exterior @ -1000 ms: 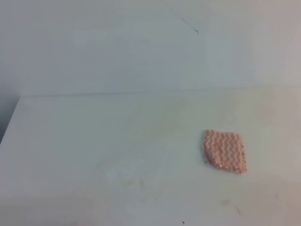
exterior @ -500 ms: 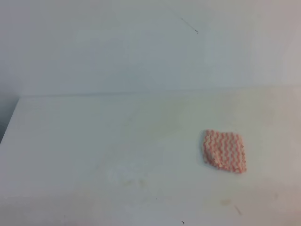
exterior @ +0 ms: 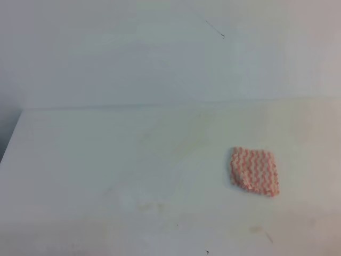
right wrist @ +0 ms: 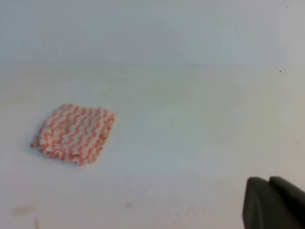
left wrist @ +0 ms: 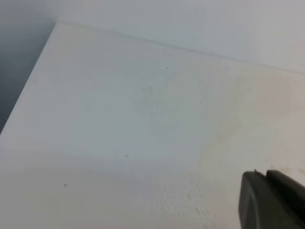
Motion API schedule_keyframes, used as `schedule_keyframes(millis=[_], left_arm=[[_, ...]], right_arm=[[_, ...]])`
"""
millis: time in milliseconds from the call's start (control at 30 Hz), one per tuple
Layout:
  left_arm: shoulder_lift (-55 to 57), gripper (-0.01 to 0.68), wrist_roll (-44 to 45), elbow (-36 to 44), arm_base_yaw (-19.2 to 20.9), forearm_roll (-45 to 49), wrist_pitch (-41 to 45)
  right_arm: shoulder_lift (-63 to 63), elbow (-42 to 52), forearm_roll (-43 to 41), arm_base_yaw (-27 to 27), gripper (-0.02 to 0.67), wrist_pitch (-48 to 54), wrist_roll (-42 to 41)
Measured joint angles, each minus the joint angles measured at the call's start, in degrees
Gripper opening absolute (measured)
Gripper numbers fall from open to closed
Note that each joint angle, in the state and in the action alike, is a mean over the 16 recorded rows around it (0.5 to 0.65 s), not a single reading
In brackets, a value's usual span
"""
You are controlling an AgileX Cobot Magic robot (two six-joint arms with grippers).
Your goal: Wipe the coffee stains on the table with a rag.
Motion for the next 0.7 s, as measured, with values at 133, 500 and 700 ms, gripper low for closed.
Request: schedule_keyframes(millis=[133, 500, 700], left_arm=[[0.0, 0.001, 0.0, 0.0, 0.0, 0.0, 0.0], [0.0, 0.001, 0.0, 0.0, 0.0, 0.0, 0.0], [0.0, 0.001, 0.0, 0.0, 0.0, 0.0, 0.0]], right_arm=[[0.02, 0.0, 0.03, 0.0, -0.003, -0.01, 0.0], [0.05, 0.0, 0.09, 0.0, -0.003, 0.0, -0.01], [0.05, 0.0, 0.09, 0.0, -0.003, 0.01, -0.02]])
